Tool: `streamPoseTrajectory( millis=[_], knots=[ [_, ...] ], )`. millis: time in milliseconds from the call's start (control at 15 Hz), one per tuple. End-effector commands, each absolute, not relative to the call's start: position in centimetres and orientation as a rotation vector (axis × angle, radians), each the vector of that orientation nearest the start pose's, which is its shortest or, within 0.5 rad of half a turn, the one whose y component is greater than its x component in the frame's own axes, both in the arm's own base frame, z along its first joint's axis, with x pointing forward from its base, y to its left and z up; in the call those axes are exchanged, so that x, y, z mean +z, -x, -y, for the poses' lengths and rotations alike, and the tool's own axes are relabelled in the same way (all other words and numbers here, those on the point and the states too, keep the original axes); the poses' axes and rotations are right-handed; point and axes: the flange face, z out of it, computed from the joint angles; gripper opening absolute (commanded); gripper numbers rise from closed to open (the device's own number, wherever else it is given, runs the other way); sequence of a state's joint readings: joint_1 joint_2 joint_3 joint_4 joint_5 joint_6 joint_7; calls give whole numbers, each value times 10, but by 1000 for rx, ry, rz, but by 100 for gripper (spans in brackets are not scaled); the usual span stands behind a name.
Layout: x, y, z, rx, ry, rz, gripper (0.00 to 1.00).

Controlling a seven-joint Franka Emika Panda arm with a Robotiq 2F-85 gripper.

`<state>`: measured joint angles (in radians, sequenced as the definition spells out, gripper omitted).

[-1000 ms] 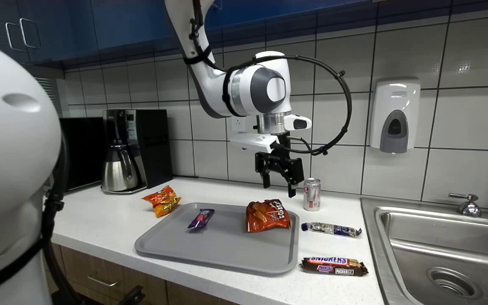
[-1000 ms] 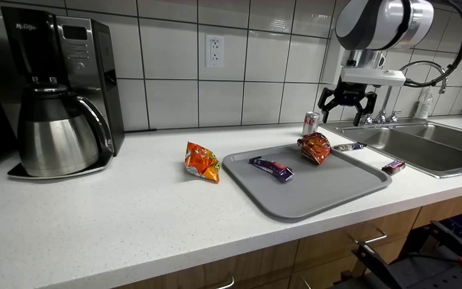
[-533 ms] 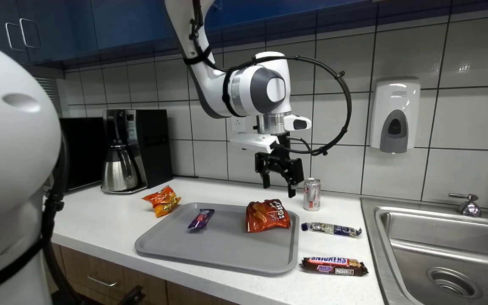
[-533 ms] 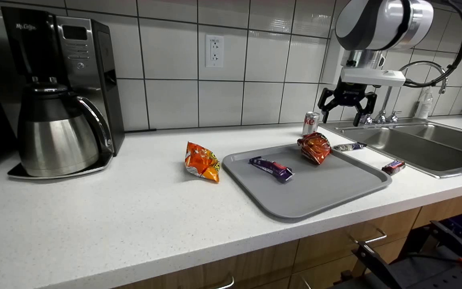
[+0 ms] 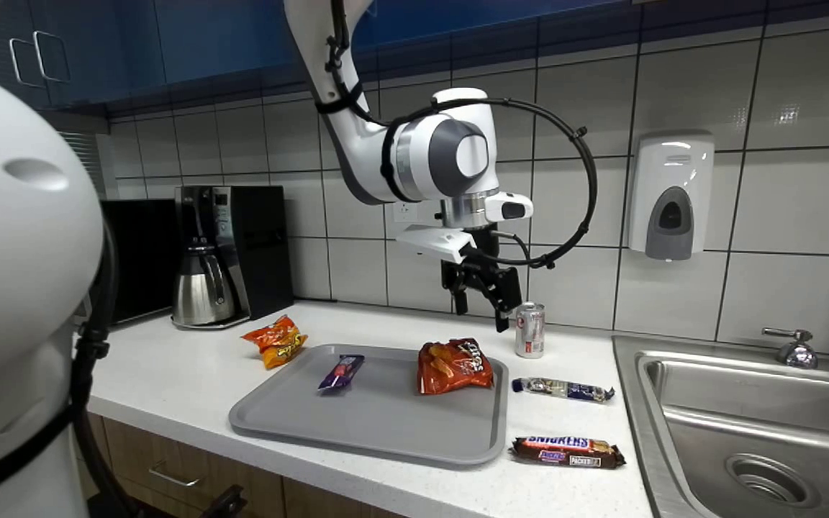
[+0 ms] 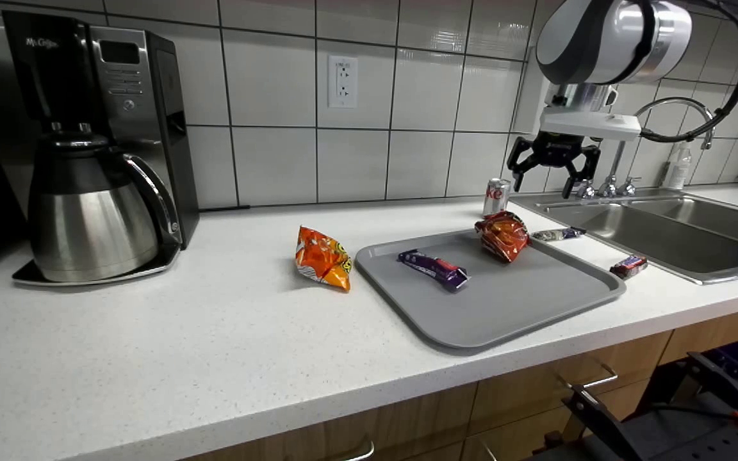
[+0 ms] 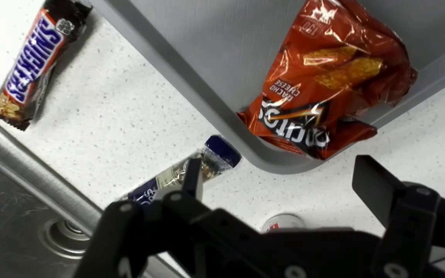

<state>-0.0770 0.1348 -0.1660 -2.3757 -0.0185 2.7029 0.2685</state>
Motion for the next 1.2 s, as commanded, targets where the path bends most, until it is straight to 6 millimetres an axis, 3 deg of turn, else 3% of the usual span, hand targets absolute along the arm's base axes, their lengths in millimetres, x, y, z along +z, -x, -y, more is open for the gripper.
streamPoseTrajectory(
  millis=[0,733,1133],
  knots=[
    [287,-521,142,-389,3009,-921,100],
    [267,-554,190,-375,2841,-1438,100],
    [249,-571,202,-321,2745,-1666,100]
  ],
)
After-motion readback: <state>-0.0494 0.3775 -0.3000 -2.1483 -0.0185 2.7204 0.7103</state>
